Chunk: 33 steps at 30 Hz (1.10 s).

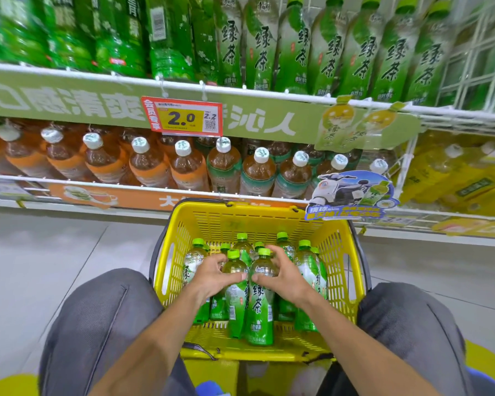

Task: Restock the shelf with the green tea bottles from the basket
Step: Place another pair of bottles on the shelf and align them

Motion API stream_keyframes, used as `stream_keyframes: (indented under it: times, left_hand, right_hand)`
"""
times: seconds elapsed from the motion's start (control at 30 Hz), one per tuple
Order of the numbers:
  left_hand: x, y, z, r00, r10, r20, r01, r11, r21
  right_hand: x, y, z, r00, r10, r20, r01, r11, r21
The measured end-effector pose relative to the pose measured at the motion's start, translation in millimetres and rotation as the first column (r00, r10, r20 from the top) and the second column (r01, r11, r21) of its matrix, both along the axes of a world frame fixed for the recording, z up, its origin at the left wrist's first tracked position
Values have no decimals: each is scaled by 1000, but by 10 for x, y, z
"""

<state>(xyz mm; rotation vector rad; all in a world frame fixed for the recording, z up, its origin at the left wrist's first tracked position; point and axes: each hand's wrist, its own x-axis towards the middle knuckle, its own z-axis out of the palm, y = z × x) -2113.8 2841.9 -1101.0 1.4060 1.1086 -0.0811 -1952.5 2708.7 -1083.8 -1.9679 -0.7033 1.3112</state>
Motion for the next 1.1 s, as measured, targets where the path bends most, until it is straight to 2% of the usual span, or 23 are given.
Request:
stream_keyframes:
  times: [0.2,0.37,0.53,0.67,0.8,0.9,1.0,1.1]
  left_hand:
    - [-79,-114,128,991,95,99,-92,995,-40]
    - [-136,-47,536,979,-4,206,17,998,-57]
    - [-109,97,1162,939,-1,344,36,995,-94]
    - [-4,203,1770,902,-18,432,19,1000,3]
    - [151,311,2515,857,-30,515,-85,976,198]
    - [310,413,3168,807,-74,586,-114,954,278]
    - [531,613,3768,743,-127,657,-136,933,334]
    - [784,876,4165,688,-90,720,-204,928,311]
  right_hand:
    - [-39,-9,103,999,-36,3,36,999,4]
    - [41,-134,361,999,-29,28,26,996,90]
    - [168,-210,819,995,-46,87,28,980,195]
    - [239,-149,1417,991,-81,107,43,947,317]
    - [351,-72,2144,984,-111,137,40,898,438]
    - [485,62,2792,973,-153,171,43,852,522]
    - [678,308,3382,958,-188,215,9,773,634]
    - [913,664,3802,937,-228,265,-22,718,695]
